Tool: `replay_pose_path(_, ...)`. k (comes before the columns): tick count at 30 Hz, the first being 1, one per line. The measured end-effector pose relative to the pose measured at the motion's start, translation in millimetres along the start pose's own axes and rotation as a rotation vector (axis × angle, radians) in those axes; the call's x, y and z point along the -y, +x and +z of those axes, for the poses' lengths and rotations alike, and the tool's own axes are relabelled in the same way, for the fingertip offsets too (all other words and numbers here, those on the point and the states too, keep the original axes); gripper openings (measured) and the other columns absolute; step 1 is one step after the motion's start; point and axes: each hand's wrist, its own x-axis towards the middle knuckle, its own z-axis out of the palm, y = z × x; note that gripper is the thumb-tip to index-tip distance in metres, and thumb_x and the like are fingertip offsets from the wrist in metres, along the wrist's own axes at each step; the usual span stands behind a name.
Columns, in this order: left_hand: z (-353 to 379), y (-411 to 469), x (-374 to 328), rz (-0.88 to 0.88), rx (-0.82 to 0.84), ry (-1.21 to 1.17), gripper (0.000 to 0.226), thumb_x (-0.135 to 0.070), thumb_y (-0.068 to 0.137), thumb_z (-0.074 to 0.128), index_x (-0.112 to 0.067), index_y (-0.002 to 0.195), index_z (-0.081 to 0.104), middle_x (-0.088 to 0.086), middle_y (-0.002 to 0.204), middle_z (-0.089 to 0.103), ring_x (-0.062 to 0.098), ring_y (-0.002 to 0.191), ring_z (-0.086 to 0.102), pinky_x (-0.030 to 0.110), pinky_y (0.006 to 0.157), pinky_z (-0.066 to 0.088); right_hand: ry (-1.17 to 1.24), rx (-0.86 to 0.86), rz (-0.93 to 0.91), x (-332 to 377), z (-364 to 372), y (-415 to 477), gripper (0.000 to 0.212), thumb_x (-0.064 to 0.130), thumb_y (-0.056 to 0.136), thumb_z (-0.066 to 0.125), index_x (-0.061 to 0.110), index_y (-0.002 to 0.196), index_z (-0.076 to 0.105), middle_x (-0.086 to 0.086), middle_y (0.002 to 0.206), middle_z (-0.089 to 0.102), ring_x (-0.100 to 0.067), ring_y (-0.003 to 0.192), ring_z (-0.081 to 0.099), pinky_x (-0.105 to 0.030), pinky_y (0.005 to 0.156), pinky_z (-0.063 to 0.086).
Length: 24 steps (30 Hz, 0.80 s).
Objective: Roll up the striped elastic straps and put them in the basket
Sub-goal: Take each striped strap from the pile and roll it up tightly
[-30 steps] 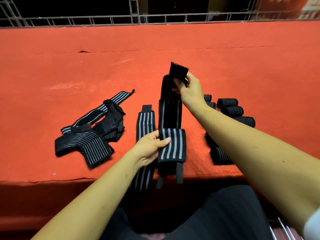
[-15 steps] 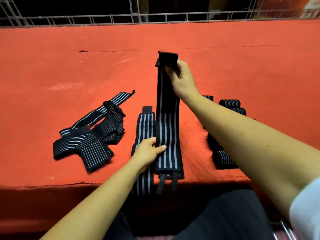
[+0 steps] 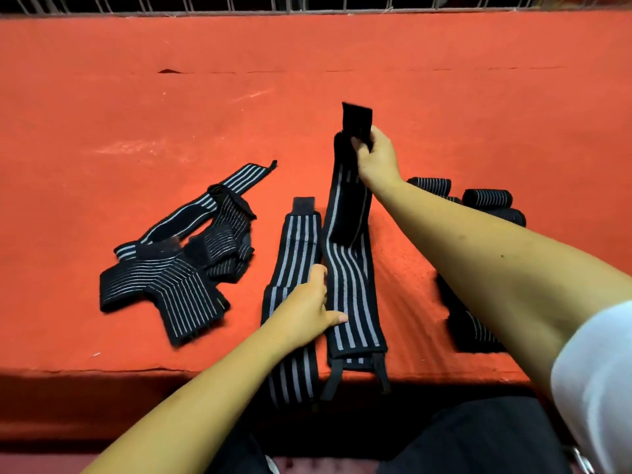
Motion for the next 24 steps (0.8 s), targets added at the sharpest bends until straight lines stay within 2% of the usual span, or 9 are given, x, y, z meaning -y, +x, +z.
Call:
replay_pose_path(5,-6,7,1,-0.010,0.144,0.123,0.070,-0.037,0.084,0.077,-0.019,0.132,0.028,0.005,0.085,0.061,0.021,0.083,0.064,0.042,0.087,0.054,-0.119,-0.001,0.077,-25,7,17,0.024,0.017,0.099,0.052,0.008,0.119,0.063,-0.006,0.110,0.067,-0.021,0.103,0.060,-0.024,0.077,0.040)
replay_pose_path(7,-5,8,-3,-0.001,0.141,0.167,0.094,-0.035,0.085,0.077,-0.022,0.150,0.010,0.007,0.102,0.061,0.023,0.092,0.064,0.042,0.093,0.052,-0.186,0.025,0.088,-36,12,22,0.024,0.018,0.098,0.054,0.006,0.116,0.063,-0.011,0.112,0.068,-0.024,0.104,0.061,-0.024,0.075,0.037)
replay_pose_path(9,-7,7,-11,0.042,0.142,0.272,0.107,-0.033,0.087,0.074,-0.031,0.156,-0.008,0.008,0.130,0.043,0.022,0.100,0.060,0.040,0.095,0.049,-0.239,0.057,0.097,-47,17,24,0.022,0.019,0.098,0.055,0.005,0.113,0.063,-0.012,0.111,0.068,-0.024,0.103,0.060,-0.024,0.073,0.035)
replay_pose_path(10,-9,7,-16,0.082,0.142,0.366,0.102,-0.033,0.088,0.073,-0.032,0.157,-0.001,0.007,0.133,0.033,0.020,0.101,0.055,0.039,0.094,0.049,-0.250,0.071,0.102,-52,19,25,0.022,0.020,0.099,0.055,0.004,0.112,0.063,-0.012,0.111,0.068,-0.024,0.103,0.060,-0.025,0.073,0.036)
replay_pose_path(12,-14,13,-20,0.193,0.162,0.551,0.072,-0.036,0.088,0.073,-0.024,0.149,0.036,0.005,0.130,0.026,0.019,0.112,0.044,0.040,0.096,0.049,-0.244,0.081,0.111,-60,23,27,0.022,0.020,0.099,0.055,0.004,0.112,0.064,-0.011,0.107,0.068,-0.026,0.100,0.061,-0.029,0.078,0.042)
replay_pose_path(15,-23,33,-27,0.372,0.195,0.459,0.032,-0.041,0.088,0.070,-0.018,0.112,0.071,-0.002,0.118,0.042,0.014,0.113,0.043,0.041,0.097,0.048,-0.237,0.073,0.138,-70,26,31,0.022,0.022,0.099,0.056,0.003,0.105,0.064,-0.006,0.093,0.062,-0.024,0.089,0.057,-0.031,0.072,0.041)
replay_pose_path(18,-30,69,-29,0.366,-0.060,0.279,0.032,-0.044,0.093,0.059,-0.019,0.111,0.068,0.002,0.111,0.054,0.021,0.111,0.049,0.044,0.101,0.042,-0.259,0.057,0.163,-81,26,36,0.017,0.026,0.097,0.059,0.010,0.092,0.060,-0.004,0.086,0.059,-0.021,0.082,0.054,-0.028,0.065,0.032)
replay_pose_path(20,-31,99,-26,0.210,-0.290,0.244,0.041,-0.046,0.095,0.055,-0.017,0.124,0.057,0.008,0.120,0.051,0.027,0.118,0.045,0.045,0.106,0.037,-0.245,0.042,0.189,-89,26,40,0.019,0.028,0.096,0.060,0.012,0.087,0.057,-0.004,0.083,0.059,-0.020,0.080,0.054,-0.030,0.067,0.036)
replay_pose_path(24,-12,141,4,-0.023,-0.315,0.365,0.069,-0.059,0.095,0.046,-0.013,0.146,0.034,0.014,0.141,0.040,0.033,0.132,0.035,0.044,0.112,0.028,-0.221,0.029,0.216,-102,29,45,0.022,0.027,0.095,0.063,0.006,0.097,0.067,-0.003,0.088,0.064,-0.018,0.086,0.058,-0.031,0.078,0.045)
